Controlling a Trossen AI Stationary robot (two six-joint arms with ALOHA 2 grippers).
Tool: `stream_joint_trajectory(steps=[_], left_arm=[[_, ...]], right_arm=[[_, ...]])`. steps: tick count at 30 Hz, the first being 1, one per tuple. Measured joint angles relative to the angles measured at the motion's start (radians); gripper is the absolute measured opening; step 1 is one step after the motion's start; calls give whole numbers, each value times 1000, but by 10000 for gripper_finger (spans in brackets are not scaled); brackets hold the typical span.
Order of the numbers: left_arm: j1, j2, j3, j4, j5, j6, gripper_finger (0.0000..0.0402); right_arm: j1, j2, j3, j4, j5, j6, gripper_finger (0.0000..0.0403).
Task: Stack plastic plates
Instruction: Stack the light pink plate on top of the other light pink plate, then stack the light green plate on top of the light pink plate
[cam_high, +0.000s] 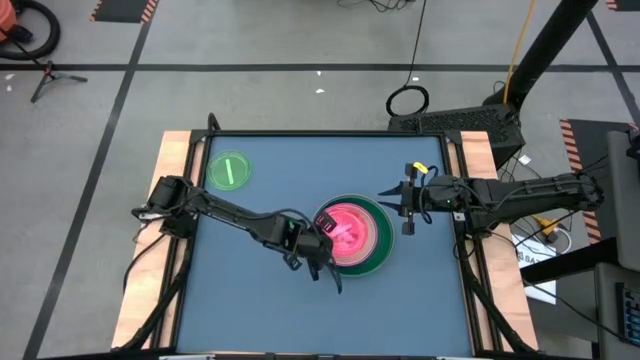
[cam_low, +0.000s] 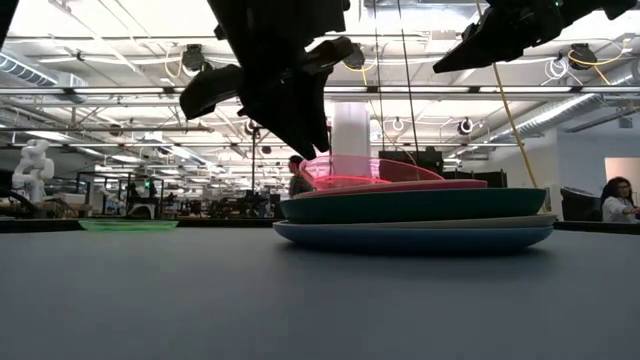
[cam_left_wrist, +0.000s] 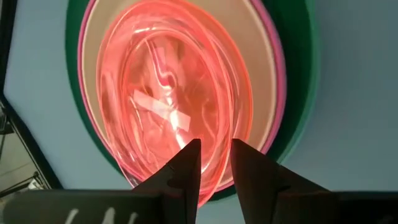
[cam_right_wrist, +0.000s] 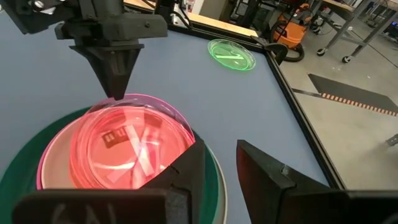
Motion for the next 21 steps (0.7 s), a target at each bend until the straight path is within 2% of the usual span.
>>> stream_joint_trajectory(steps=[5,14,19,21], left_arm=[[15,0,0,-3,0,-9,95],[27,0,7,-53,0,-119,95],[49,-2,92,-241,4,-214,95],[82,-24,104,-319,56,-260,95]], right_arm=[[0,0,0,0,1,0,89],[0,0,0,0,2,0,89],[0,0,0,0,2,0,89],[0,0,0,-1,2,0,89]])
